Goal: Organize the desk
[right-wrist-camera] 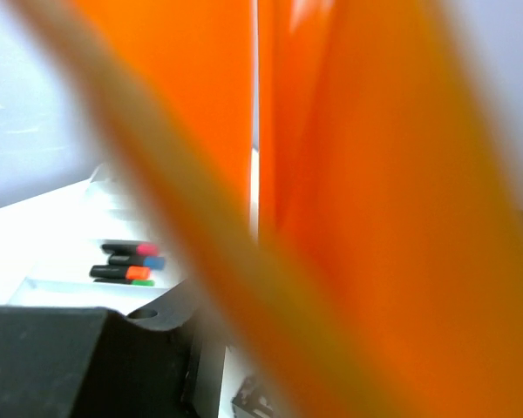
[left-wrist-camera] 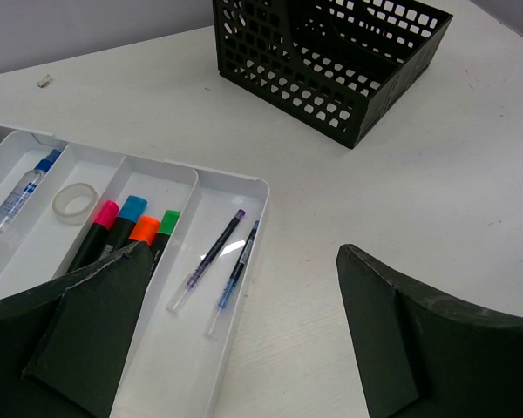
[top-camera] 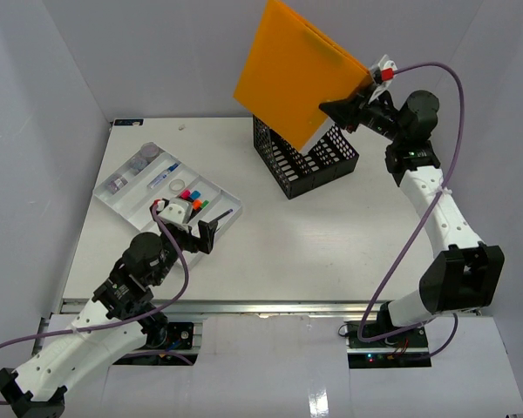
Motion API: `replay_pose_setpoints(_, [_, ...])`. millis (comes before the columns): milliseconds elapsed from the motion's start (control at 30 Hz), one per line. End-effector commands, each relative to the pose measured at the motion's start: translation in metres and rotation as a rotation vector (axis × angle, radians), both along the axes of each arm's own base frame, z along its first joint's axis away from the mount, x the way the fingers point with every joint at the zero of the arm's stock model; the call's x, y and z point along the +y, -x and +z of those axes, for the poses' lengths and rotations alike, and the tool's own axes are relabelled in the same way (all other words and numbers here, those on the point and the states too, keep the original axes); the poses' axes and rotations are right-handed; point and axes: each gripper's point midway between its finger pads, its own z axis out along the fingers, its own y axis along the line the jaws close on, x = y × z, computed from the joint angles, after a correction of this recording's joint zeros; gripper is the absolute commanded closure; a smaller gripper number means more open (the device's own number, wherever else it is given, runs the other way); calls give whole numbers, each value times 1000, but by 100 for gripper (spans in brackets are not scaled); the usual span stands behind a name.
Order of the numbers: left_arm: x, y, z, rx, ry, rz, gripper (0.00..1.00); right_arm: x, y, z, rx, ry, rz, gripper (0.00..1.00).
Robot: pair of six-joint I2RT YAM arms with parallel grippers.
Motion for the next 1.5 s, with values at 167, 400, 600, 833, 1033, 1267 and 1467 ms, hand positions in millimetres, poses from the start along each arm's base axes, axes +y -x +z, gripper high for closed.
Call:
replay_pose_setpoints(167, [1, 2, 1, -6, 1, -5, 2, -42, 8, 15, -120, 3, -190, 92])
replay_pose_setpoints(400, [2, 3, 2, -11, 4, -5, 2, -58, 5, 11, -120, 4, -260, 92])
replay_pose_setpoints(600, [1, 3, 2, -12, 3, -11, 2, -62, 2, -3, -97, 6, -275, 92])
replay_pose_setpoints(833, [1, 3, 2, -13, 3, -12, 2, -58, -10, -23, -36, -6, -254, 92])
replay_pose_setpoints(1033, [0, 2, 1, -10, 0, -14, 2, -41, -17, -41, 26, 4, -208, 92])
replay_pose_setpoints(1267, [0, 2, 1, -7, 0, -13, 2, -18, -29, -59, 46, 57, -205, 92])
replay_pose_setpoints(1467, [0, 2, 0, -7, -2, -15, 2, -6, -47, -80, 53, 118, -244, 92])
